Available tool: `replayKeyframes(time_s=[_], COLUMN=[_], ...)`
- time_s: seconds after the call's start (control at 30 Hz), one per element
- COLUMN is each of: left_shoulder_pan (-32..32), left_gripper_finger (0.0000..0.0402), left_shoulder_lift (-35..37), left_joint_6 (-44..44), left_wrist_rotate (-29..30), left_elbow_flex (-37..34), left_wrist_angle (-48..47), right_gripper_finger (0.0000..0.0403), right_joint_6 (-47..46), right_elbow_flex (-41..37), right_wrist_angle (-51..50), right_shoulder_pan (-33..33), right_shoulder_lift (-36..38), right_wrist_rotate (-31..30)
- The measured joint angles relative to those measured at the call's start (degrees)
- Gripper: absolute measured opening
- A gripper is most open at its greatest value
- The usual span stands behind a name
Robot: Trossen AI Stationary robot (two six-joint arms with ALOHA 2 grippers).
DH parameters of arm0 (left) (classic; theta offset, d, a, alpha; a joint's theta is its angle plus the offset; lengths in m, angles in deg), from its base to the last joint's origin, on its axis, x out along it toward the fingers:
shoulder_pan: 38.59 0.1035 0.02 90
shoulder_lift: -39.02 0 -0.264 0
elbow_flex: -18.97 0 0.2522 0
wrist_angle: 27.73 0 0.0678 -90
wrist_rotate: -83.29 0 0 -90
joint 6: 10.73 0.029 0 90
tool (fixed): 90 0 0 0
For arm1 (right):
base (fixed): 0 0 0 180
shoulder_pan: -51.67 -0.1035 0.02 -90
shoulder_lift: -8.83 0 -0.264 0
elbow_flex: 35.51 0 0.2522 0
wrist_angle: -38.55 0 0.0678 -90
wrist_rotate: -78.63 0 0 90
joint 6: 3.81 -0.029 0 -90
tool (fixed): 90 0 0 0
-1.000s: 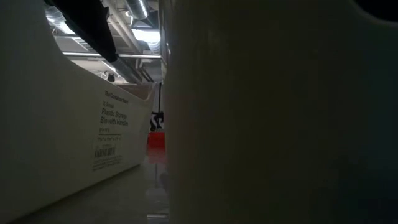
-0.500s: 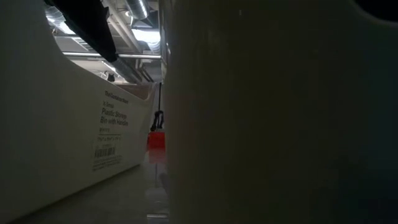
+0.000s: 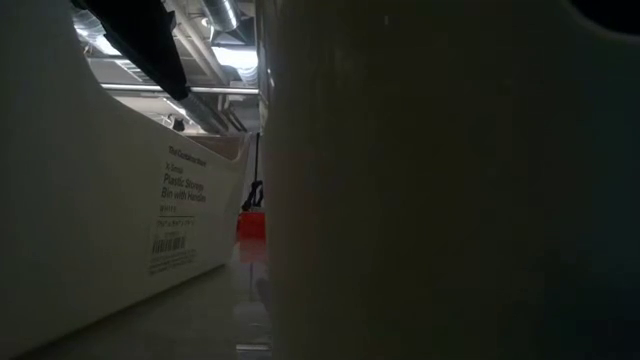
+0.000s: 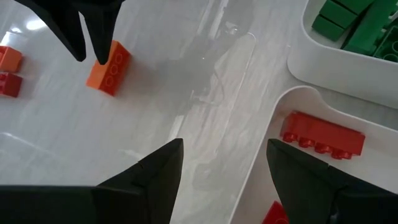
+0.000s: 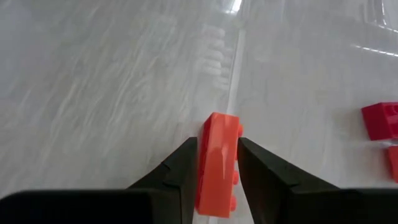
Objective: Sort blocks
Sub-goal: Put the orange game piece into the top right white bin
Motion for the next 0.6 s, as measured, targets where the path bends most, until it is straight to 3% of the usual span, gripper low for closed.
replayKeyframes(time_s=[0.2, 0.4, 0.6], left_shoulder_pan=[0.01, 0.00, 0.00], left_gripper_finger=[0.0221, 0.0221, 0.0221], left_shoulder_lift=[0.00, 0.00, 0.00], left_joint_6=[0.02, 0.02, 0.02], left_wrist_rotate=[0.00, 0.02, 0.01], left_elbow_flex=[0.00, 0.00, 0.00], left_wrist_angle=[0.00, 0.00, -0.02], right_gripper_finger=[0.0115, 0.0115, 0.0115], right_joint_6=[0.02, -0.11, -0.18], right_elbow_flex=[0.01, 0.05, 0.07], right_wrist_angle=[0.07, 2.42, 3.58], right_shoulder_pan=[0.00, -0.02, 0.00], right_shoulder_lift=[0.00, 0.00, 0.00], right_wrist_rotate=[-0.51, -8.43, -8.16])
